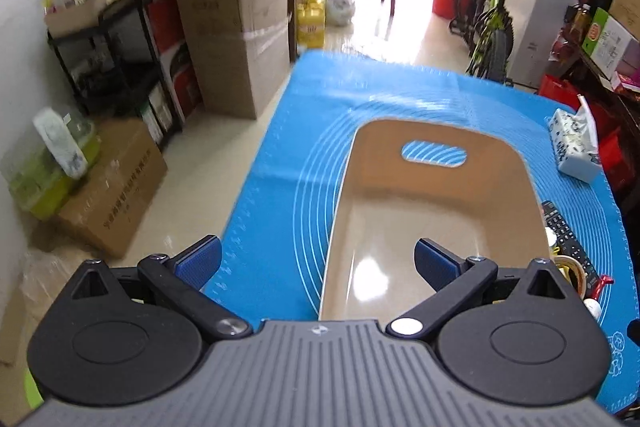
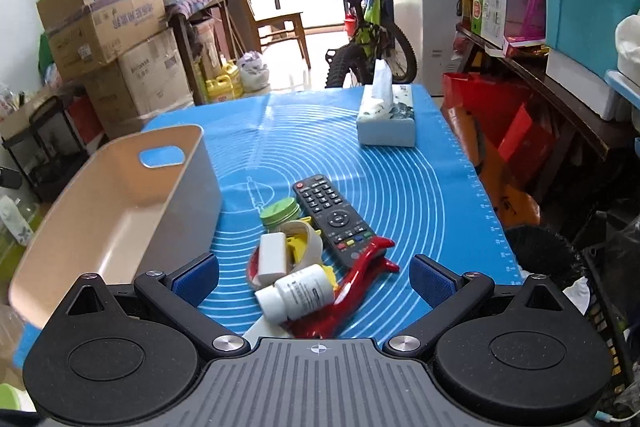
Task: Organize rigid objects
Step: 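Grasp the white pill bottle with the right gripper while the left gripper holds the basket rim, then carry the pill bottle into the beige basket and open the right gripper, then move the right gripper back to the white charger on the mat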
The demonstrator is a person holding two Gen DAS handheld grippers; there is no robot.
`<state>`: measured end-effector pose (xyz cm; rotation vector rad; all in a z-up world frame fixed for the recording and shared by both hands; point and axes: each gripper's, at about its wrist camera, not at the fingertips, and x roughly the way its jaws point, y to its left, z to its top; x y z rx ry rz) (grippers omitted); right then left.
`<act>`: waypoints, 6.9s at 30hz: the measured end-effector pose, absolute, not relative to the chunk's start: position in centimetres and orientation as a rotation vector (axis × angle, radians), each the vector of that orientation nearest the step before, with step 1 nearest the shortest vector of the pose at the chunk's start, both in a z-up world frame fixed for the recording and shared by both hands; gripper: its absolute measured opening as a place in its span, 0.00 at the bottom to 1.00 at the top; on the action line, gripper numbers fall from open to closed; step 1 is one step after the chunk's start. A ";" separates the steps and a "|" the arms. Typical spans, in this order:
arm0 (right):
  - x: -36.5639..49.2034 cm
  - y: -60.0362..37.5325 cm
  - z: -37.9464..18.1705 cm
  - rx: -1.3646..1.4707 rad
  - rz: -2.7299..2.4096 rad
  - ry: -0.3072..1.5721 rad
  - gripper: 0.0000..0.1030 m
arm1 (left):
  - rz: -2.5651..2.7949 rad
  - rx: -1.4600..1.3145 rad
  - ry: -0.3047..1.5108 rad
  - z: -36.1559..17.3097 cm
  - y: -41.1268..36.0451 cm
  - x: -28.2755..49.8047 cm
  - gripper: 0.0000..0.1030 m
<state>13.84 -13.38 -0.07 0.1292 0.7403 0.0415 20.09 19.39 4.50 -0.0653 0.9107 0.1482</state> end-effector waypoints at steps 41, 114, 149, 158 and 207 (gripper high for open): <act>20.3 -8.2 -7.9 -0.220 0.153 0.910 0.87 | 0.015 -0.124 1.105 -2.5 21.9 21.4 0.04; 24.0 10.6 -4.7 -0.373 0.307 0.964 0.69 | 0.006 -0.152 1.104 -2.6 22.1 21.2 0.05; 21.2 -6.5 4.1 -0.014 0.064 0.747 0.93 | 0.003 -0.156 1.105 -2.6 22.0 21.2 0.06; 20.7 -11.8 -0.9 0.054 -0.076 0.874 0.91 | 0.003 -0.156 1.105 -2.6 22.1 21.2 0.06; 16.8 -6.0 -9.7 0.261 -0.175 1.128 0.52 | 0.002 -0.151 1.103 -2.6 22.1 21.0 0.05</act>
